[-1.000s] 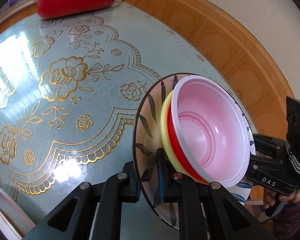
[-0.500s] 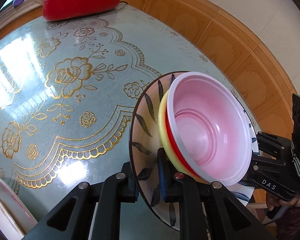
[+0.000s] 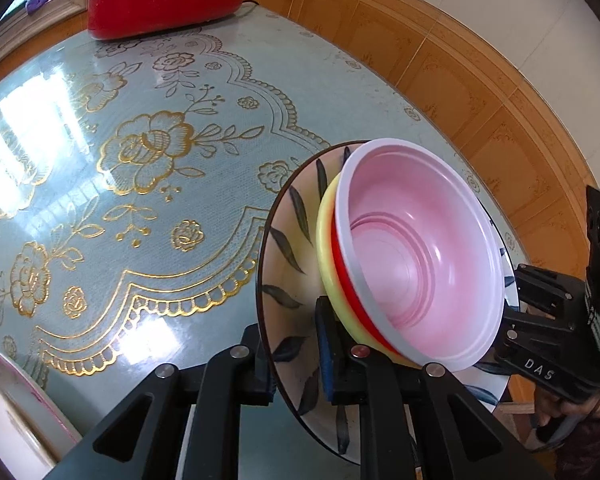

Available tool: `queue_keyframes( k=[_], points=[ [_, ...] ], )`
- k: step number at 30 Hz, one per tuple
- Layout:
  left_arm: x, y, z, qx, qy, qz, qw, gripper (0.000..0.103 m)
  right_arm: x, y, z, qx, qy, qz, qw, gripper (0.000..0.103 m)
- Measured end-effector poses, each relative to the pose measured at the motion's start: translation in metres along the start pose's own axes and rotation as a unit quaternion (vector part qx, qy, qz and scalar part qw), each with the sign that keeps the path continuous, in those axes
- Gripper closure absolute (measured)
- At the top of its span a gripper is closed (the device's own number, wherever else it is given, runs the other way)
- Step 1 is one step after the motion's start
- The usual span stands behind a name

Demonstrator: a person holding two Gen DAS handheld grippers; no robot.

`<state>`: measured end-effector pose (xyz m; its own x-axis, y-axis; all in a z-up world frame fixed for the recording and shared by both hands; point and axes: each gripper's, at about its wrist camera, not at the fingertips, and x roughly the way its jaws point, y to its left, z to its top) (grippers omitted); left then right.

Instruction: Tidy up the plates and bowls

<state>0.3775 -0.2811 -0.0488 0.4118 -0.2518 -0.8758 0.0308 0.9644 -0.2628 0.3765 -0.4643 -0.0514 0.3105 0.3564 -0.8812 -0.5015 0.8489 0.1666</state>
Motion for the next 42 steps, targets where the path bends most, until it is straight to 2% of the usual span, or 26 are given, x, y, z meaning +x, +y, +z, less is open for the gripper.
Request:
queue_keyframes(
  k=[7, 13, 19, 23, 28, 33, 42],
  points=[
    [-0.002, 0.003, -0.001, 0.018, 0.008, -0.003, 0.9998, 0.087, -0.002, 0.012, -0.007, 0.025, -0.017, -0.033, 0.999, 0.078],
    [-0.003, 0.006, -0.002, 0.026, 0.014, -0.011, 0.9995, 0.087, -0.008, 0.015, -0.019, 0.049, -0.025, -0.032, 0.998, 0.082],
    [-0.013, -0.003, -0.002, 0.048, 0.004, 0.011, 0.9988, 0.088, -0.01, 0.008, -0.025, 0.059, -0.025, 0.001, 0.998, 0.082],
    [-0.015, -0.003, 0.002, 0.046, 0.006, 0.013, 0.9989, 0.088, -0.009, 0.007, -0.024, 0.058, -0.023, 0.01, 0.998, 0.083],
    [-0.018, -0.006, 0.006, 0.064, 0.0, 0.02, 0.9977, 0.088, -0.01, 0.01, -0.027, 0.067, -0.02, 0.009, 0.998, 0.083],
    [-0.019, -0.005, 0.008, 0.084, 0.003, 0.019, 0.9963, 0.088, -0.013, 0.018, -0.03, 0.086, -0.031, -0.011, 0.996, 0.083],
    [-0.035, 0.011, 0.006, 0.112, 0.003, 0.002, 0.9938, 0.088, -0.018, 0.042, -0.038, 0.122, -0.045, -0.026, 0.991, 0.083]
  ],
)
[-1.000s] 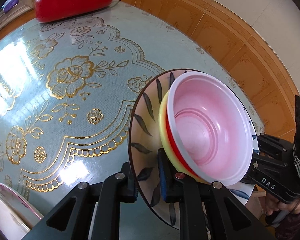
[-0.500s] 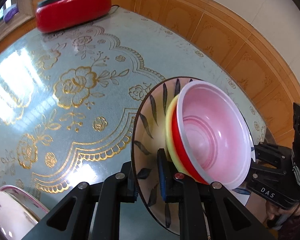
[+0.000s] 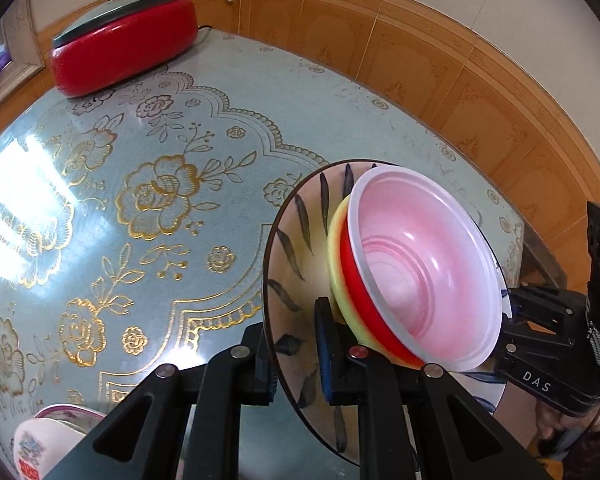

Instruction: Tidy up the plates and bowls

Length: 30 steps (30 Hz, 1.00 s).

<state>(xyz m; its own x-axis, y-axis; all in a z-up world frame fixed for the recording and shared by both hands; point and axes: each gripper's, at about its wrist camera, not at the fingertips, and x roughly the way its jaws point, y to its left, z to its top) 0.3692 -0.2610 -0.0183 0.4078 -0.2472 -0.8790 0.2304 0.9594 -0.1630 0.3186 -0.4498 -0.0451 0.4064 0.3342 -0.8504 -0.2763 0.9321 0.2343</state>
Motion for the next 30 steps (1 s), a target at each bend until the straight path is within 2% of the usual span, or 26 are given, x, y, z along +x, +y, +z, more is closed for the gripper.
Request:
queue_keyframes(
  k=[19, 30],
  points=[
    [-0.049, 0.017, -0.003, 0.001, -0.045, -0.009, 0.999, 0.088, -0.026, 0.034, 0.005, -0.017, -0.026, 0.001, 1.0, 0.084],
    [-0.068, 0.032, -0.017, -0.013, -0.055, -0.003, 0.9984, 0.088, -0.029, 0.056, 0.002, -0.026, -0.025, 0.011, 0.999, 0.084]
  ],
)
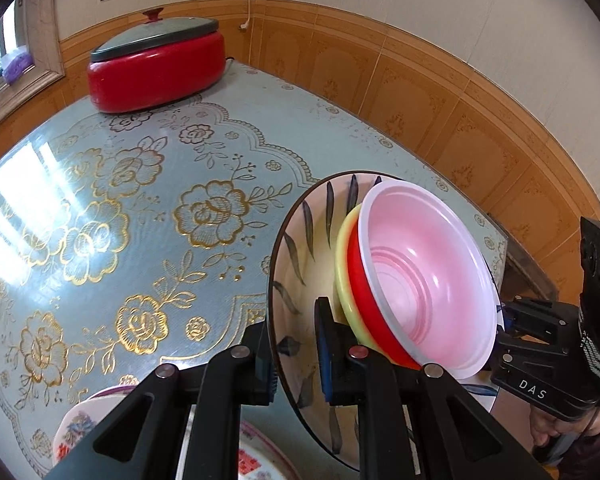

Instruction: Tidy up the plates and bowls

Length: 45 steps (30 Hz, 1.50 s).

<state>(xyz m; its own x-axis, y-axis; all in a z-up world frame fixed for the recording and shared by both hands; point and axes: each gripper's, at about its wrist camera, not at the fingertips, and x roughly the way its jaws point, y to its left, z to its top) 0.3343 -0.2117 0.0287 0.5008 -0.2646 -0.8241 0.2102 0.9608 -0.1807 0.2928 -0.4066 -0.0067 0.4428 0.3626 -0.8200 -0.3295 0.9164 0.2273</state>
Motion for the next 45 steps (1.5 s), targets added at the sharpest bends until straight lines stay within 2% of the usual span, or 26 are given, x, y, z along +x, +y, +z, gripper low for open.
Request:
queue_keyframes(
  k=[21, 36, 45],
  points=[
    [-0.057, 0.05, -0.045, -0.023, -0.023, 0.014, 0.9994, 0.088, -0.007, 0.073, -0.014, -0.035, 0.007, 0.016, 0.999, 0.084],
    [-0.083, 0.095, -0.093, -0.032, -0.022, 0.007, 0.9992, 0.088, -0.003, 0.138, -0.035, -0.049, 0.018, 0.009, 0.999, 0.084],
    [-0.088, 0.114, -0.11, -0.028, -0.016, -0.006, 0.9995, 0.088, -0.003, 0.163, -0.05, -0.044, 0.023, 0.001, 0.999, 0.085]
  ],
)
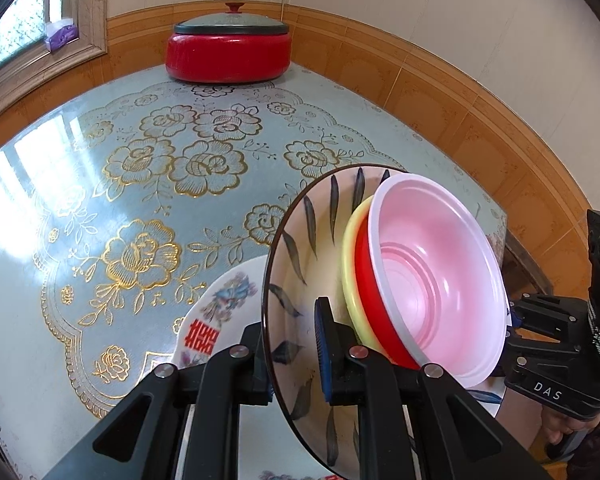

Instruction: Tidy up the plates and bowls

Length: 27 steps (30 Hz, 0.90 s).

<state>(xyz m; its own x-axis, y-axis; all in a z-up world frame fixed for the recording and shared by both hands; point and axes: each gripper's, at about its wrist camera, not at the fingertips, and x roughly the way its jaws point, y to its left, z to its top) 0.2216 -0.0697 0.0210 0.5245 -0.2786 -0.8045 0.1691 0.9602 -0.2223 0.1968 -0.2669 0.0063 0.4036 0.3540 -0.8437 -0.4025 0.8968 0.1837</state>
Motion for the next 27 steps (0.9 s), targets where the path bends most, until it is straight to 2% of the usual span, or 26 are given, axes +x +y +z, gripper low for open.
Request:
queue_keyframes(
  k=[16, 27],
  points=[
    [-0.001, 0.032, -0.034, -0.008, 0.014, -0.021, 0.9996, 0.09, 0.014, 0.035, -0.023, 0.006, 0.021, -0.015, 1.0, 0.085],
    [0.007, 0.041, -0.045, -0.016, 0.021, -0.017, 0.9995, 0.087, 0.023, 0.043, -0.027, -0.001, 0.027, -0.028, 0.999, 0.085]
  ],
)
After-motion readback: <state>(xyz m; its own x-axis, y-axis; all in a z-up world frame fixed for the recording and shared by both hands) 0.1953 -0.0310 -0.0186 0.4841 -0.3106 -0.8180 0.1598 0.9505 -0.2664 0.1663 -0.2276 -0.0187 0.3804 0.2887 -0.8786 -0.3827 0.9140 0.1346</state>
